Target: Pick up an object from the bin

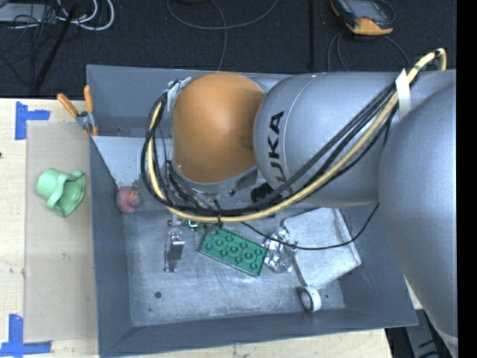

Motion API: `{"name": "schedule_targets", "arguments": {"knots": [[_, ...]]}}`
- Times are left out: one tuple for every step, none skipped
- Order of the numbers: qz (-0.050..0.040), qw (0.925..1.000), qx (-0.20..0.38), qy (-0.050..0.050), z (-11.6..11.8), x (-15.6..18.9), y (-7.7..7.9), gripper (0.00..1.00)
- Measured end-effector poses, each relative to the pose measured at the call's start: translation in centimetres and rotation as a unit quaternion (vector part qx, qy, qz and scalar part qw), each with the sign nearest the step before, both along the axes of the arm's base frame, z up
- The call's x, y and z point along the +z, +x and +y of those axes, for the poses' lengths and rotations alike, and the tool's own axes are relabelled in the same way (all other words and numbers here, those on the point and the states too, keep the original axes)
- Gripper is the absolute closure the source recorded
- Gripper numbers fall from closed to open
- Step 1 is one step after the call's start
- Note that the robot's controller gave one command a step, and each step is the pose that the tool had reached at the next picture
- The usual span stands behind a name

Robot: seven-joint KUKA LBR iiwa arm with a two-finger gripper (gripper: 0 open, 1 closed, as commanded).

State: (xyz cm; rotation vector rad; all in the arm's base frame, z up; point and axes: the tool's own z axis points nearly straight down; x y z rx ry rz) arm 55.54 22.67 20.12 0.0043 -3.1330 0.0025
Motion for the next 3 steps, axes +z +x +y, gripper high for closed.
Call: {"name": "schedule_targets", "arguments": {"knots": [[-0.0056,0.9988,-0.048,0.001,-5.2,-13.3,-2.2,0.0],[-0.0066,0.9992,-0.039,-0.001,-14.8,-6.2,-2.1,0.0],[-0.006,0.9982,-0.059,0.001,-17.3,-13.2,-0.3,0.0]]}}
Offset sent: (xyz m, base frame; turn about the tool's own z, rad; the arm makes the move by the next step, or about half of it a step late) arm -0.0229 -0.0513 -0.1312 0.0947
